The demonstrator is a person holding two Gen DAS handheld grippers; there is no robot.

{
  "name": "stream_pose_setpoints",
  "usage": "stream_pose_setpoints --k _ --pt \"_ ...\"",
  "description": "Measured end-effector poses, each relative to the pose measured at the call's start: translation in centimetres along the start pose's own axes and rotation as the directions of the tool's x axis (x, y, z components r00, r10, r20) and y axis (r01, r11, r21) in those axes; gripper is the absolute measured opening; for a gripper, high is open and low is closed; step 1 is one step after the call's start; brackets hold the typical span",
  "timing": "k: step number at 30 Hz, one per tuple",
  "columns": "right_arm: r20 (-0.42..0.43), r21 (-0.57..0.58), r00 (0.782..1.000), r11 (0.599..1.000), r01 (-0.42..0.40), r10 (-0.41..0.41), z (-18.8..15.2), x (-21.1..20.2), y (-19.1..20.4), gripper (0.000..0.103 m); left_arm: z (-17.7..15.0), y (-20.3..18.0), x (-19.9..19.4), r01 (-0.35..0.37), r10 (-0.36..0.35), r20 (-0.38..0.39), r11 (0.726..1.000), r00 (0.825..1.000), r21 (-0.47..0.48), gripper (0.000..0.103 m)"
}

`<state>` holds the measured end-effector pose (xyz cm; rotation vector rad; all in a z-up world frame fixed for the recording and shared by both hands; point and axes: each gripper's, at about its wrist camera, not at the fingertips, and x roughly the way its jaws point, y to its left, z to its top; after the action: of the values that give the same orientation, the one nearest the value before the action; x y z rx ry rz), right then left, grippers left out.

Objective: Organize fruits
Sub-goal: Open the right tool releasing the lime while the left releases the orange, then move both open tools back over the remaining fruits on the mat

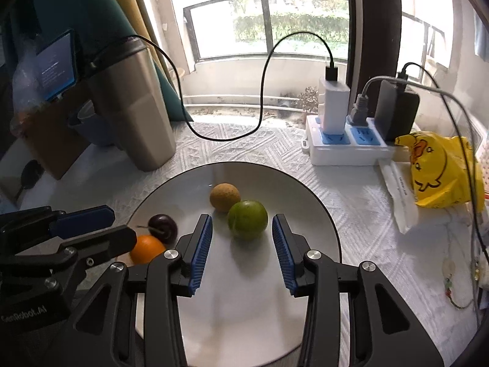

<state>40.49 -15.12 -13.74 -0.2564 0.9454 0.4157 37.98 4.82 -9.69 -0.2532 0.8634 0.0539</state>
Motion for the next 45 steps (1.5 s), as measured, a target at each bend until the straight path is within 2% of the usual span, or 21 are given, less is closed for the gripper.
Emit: stream_pose_setpoints --k 21,36,45 --pt "0.064 0.003 0.998 1.0 0.023 -0.024 -3.7 -7.5 2.1 0.043 -4.1 0.0 -6.5 -0.005 0.003 0.068 1.0 0.998 0.024 0.039" --pt "0.044 -0.022 0.999 1.0 -0.002 0.003 -8.4 -11.0 4.6 0.043 -9.4 0.5 -9.4 -0.011 0.009 0.061 1.0 0.998 0.023 0.039" --pt "0.03 -0.009 1.0 1.0 -0.002 0.003 -11.3 -12.5 5.4 0.043 -13.2 -0.2 -11.0 0.017 -0.019 0.067 1.0 0.998 0.025 0.04"
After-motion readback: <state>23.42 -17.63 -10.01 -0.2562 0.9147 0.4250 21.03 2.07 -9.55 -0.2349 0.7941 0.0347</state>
